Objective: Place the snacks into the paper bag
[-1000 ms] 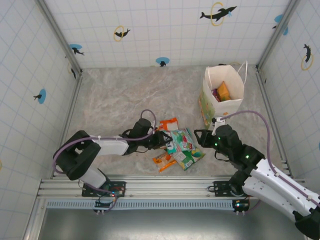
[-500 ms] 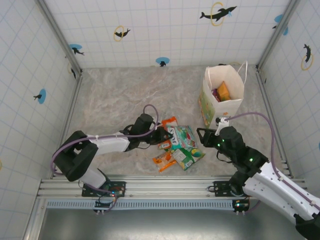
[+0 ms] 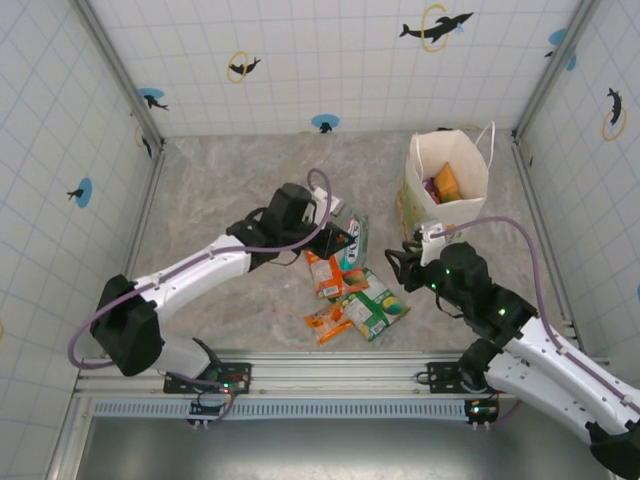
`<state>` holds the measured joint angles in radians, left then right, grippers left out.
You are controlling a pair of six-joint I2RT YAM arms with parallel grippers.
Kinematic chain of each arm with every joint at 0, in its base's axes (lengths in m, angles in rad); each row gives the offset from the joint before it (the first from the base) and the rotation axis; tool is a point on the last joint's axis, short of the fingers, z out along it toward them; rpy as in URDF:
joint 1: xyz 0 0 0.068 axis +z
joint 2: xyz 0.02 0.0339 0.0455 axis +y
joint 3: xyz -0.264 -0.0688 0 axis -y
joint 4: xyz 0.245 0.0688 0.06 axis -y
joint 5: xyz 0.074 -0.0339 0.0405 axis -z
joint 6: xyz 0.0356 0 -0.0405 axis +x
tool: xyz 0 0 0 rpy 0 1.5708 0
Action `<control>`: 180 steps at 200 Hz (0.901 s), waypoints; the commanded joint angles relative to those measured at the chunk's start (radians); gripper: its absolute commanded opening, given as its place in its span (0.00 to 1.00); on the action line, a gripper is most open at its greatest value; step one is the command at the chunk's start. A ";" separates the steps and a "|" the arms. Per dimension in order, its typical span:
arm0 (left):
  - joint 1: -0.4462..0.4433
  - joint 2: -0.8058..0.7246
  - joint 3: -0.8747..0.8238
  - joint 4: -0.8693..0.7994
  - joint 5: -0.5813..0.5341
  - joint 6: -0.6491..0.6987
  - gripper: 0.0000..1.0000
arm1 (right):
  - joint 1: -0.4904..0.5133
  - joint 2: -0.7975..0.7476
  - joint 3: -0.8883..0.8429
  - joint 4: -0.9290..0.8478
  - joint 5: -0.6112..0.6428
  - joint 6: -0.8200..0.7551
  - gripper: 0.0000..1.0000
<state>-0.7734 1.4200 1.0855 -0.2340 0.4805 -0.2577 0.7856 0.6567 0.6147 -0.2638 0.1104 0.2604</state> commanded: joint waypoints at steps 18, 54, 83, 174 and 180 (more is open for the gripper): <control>-0.007 -0.093 0.153 -0.342 -0.055 0.482 0.00 | -0.005 0.063 0.141 0.036 -0.098 -0.367 0.56; -0.007 -0.192 0.164 -0.408 -0.163 0.699 0.00 | -0.038 0.160 0.266 -0.042 -0.205 -0.572 0.63; -0.007 -0.253 0.154 -0.425 -0.198 0.841 0.00 | -0.065 0.249 0.355 -0.103 -0.316 -0.681 0.65; -0.007 -0.350 0.078 -0.389 -0.178 1.022 0.00 | -0.070 0.419 0.467 -0.165 -0.526 -0.826 0.67; -0.007 -0.352 0.076 -0.388 -0.177 1.024 0.00 | -0.068 0.427 0.466 -0.162 -0.530 -0.826 0.67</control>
<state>-0.7738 1.0912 1.1690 -0.6586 0.2935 0.7067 0.7120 1.0576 1.0416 -0.4160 -0.3450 -0.5407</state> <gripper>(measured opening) 0.082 0.669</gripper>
